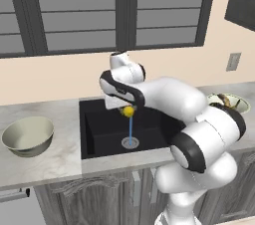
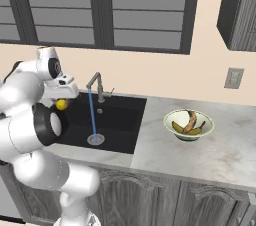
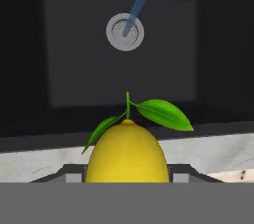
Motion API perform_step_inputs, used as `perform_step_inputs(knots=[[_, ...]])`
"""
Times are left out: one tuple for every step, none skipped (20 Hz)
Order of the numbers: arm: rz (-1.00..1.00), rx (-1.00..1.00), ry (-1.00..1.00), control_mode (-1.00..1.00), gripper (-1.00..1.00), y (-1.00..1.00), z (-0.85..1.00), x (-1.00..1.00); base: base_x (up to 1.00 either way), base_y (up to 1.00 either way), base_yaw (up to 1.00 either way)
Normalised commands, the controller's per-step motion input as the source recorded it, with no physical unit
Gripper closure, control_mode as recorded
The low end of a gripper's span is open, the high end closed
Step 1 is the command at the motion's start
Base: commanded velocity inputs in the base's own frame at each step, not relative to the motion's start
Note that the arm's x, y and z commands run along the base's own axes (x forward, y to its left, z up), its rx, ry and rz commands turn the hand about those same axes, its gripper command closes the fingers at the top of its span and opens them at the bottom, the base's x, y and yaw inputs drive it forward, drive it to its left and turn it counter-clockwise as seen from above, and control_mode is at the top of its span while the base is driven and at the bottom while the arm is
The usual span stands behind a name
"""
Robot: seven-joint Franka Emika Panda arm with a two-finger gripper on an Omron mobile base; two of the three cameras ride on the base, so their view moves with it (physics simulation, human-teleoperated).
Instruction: Pick the bananas from the sink and place them in one bowl. Place the lemon in the other bowl. Then turn off the sink faucet.
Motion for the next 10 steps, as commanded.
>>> perform_step_inputs(knots=[[0.1,-0.09,0.18,-1.0,1.0,0.21,0.88,-0.54,0.0,0.0,0.0],[0.1,-0.07,0.17,-1.0,1.0,0.21,0.84,-0.42,0.0,0.0,0.0],[0.09,-0.06,0.13,-1.0,1.0,0.24,0.75,-0.34,0.0,0.0,0.0],[0.05,-0.05,0.06,-1.0,1.0,0.24,0.58,-0.4,0.0,0.0,0.0],[0.03,-0.03,0.0,-1.0,1.0,0.16,0.39,-0.48,0.0,0.0,0.0],[0.02,0.0,0.0,-1.0,1.0,0.14,0.18,-0.51,0.0,0.0,0.0],[0.02,0.0,-0.19,-1.0,1.0,0.08,0.0,-0.59,0.0,0.0,0.0],[0.02,0.0,-0.31,-1.0,1.0,0.01,0.0,-0.67,0.0,0.0,0.0],[0.03,0.0,-0.37,-1.0,1.0,0.0,-0.11,-0.71,0.0,0.0,0.0],[0.06,0.01,-0.34,-1.0,1.0,0.03,-0.14,-0.69,0.0,0.0,0.0]])
